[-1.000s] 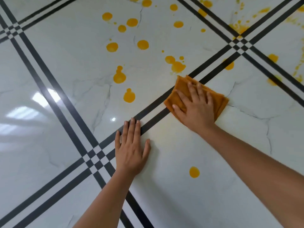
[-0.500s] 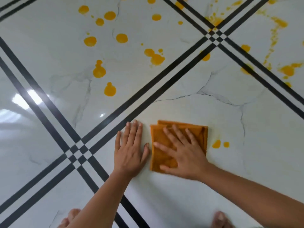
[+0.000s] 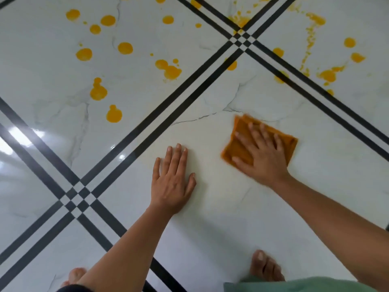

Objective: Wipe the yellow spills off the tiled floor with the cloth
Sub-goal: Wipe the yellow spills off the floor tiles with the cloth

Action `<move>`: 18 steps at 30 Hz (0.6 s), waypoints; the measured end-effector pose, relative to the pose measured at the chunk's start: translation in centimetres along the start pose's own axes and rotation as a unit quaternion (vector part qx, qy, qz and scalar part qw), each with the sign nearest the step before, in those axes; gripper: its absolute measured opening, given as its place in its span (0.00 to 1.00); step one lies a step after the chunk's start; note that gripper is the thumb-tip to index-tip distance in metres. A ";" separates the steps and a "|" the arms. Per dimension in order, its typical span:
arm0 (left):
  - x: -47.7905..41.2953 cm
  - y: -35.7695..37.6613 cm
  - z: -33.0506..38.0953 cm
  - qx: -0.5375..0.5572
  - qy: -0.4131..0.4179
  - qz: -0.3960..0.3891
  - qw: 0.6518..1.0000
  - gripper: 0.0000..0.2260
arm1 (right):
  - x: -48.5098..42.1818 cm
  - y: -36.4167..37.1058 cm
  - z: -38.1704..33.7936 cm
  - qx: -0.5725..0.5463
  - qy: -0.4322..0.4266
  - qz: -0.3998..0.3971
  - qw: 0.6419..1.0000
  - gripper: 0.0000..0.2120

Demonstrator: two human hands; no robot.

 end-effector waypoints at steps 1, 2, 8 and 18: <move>-0.5 0.2 0.4 0.000 0.000 -0.004 1.000 0.28 | -0.4 -0.1 0.5 -0.010 0.083 0.010 0.996 0.32; -1.0 0.3 0.9 0.000 0.000 -0.006 1.000 0.28 | 0.0 0.0 0.2 -0.005 0.109 0.012 0.994 0.32; -3.7 0.3 2.3 -0.002 0.008 -0.001 1.000 0.30 | 3.1 1.0 0.1 0.039 -0.180 -0.024 0.983 0.30; -6.5 -1.0 -0.4 -0.008 -0.056 0.019 0.998 0.32 | -2.7 0.6 -2.3 0.040 -0.215 -0.050 0.974 0.32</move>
Point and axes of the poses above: each hand's wrist, its own x-axis away from the middle knuckle, its own y-axis out of the palm, z = x × y, the point moved 7 cm from there along -x, towards the middle knuckle, and after that the axes turned 1 degree about z, right-handed, at the moved point
